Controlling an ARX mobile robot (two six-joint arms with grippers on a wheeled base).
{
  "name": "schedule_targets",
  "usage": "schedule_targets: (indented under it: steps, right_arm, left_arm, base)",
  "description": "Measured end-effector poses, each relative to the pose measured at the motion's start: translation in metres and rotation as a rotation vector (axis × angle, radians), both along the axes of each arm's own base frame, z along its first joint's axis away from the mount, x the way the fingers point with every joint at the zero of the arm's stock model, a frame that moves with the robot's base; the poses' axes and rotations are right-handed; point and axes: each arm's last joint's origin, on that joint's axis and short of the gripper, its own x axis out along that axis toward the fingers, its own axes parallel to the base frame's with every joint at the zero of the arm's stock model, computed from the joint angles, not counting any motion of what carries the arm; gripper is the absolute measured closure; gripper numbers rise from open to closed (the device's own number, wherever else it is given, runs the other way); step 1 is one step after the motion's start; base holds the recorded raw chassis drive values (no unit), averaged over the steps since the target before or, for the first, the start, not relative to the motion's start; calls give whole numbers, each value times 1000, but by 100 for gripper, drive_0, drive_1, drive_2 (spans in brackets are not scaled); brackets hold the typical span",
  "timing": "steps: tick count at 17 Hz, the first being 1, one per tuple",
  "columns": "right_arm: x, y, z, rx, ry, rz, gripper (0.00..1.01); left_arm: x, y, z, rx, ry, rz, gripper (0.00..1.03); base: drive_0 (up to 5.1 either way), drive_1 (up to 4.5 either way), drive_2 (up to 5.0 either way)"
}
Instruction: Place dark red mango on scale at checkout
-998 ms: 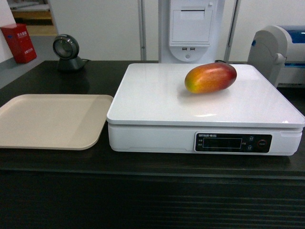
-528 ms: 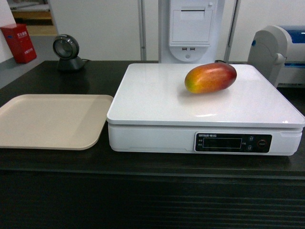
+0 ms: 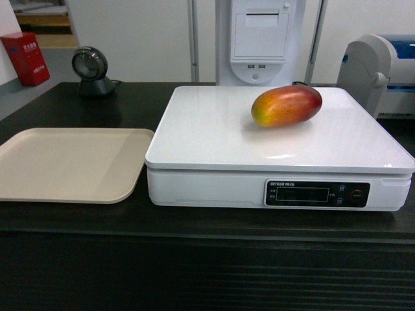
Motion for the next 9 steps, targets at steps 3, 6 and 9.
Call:
schedule_targets:
  steps: [3,6,9]
  right_arm:
    - [0,0,0,0,-2,0,3]
    - [0,0,0,0,-1,1,3]
    - [0,0,0,0,1,0,3]
  left_arm:
    - [0,0,0,0,-2,0,5]
    - [0,0,0,0,-2,1,5]
    - [0,0,0,0,0,0,5]
  base:
    - [0,0,0]
    - [0,0,0]
    - [0,0,0]
